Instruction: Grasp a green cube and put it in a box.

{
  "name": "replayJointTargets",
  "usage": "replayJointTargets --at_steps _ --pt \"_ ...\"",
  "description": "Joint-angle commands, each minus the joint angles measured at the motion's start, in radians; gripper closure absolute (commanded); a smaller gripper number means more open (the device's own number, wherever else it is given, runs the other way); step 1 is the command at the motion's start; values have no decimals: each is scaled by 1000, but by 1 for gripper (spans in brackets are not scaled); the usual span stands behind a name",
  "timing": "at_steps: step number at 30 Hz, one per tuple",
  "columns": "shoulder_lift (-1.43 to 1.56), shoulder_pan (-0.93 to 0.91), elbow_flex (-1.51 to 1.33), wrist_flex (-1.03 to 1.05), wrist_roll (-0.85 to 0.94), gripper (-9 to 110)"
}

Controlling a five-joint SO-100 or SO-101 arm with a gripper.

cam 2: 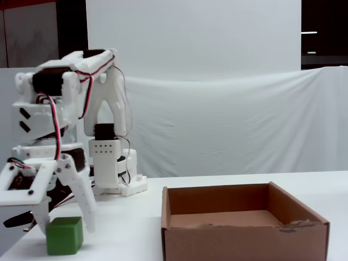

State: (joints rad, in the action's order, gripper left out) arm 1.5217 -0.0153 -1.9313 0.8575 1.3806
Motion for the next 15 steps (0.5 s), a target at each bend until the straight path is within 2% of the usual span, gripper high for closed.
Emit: replayJointTargets --at_steps 1,15 --pt "8 3 23 -3 -3 78" --pt "-11 14 48 -3 -31 82"
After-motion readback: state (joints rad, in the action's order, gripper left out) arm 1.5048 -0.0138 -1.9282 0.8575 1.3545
